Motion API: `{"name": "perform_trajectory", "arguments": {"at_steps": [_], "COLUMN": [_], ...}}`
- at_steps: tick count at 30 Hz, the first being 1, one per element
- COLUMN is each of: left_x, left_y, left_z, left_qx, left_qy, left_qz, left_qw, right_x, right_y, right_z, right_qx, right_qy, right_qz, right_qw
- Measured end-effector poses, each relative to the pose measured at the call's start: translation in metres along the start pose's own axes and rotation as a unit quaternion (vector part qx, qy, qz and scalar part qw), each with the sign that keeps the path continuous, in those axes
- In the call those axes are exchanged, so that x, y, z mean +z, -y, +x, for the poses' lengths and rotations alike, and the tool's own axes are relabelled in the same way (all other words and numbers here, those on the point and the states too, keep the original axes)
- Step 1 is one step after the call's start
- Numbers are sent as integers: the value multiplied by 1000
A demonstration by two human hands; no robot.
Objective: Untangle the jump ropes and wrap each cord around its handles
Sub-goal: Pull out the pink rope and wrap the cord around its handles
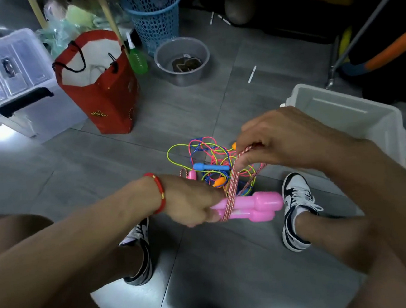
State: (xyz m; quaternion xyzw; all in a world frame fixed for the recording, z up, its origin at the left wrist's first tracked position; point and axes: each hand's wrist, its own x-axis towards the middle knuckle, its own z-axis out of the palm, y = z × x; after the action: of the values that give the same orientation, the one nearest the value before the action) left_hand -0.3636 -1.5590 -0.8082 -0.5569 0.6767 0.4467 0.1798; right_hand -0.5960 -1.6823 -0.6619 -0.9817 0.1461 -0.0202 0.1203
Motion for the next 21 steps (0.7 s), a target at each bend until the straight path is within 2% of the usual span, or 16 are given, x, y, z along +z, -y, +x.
{"name": "perform_trajectory", "arguments": {"at_steps": [1,3,4,5,7,9,10,11,13,15,17,19,21], "left_x": [16,24,12,-2,-37,-58,-63,-63,-67,-70,-69,-67,-65], "left_y": [34,59,36,1,-49,-67,-70,-64,-56,-52,-50,-44,-41], "left_z": [14,21,2,-21,-59,-84,-91,-91,-92,-92,-87,-80,-74], "left_qx": [-5,88,82,115,217,286,310,313,303,293,269,235,207], "left_qy": [-25,-51,-74,-92,-52,-15,6,-11,-40,-59,-82,-104,-120], "left_qz": [25,0,-16,-29,-101,-246,-319,-390,-478,-545,-588,-613,-613], "left_qw": [999,995,994,989,970,926,896,866,823,783,759,747,753], "right_x": [3,13,16,21,26,30,32,35,43,47,48,49,54], "right_y": [-9,-23,-26,-27,-21,-20,-17,-13,-6,2,10,21,27], "right_z": [0,-1,-1,-3,-7,-14,-17,-18,-20,-18,-17,-16,-16], "right_qx": [34,103,121,127,141,163,188,213,208,190,199,184,186], "right_qy": [22,50,61,68,90,75,42,7,-26,-13,2,13,25], "right_qz": [73,222,281,336,413,489,511,515,518,517,480,432,381], "right_qw": [997,968,950,931,895,854,837,831,830,835,854,883,905]}}
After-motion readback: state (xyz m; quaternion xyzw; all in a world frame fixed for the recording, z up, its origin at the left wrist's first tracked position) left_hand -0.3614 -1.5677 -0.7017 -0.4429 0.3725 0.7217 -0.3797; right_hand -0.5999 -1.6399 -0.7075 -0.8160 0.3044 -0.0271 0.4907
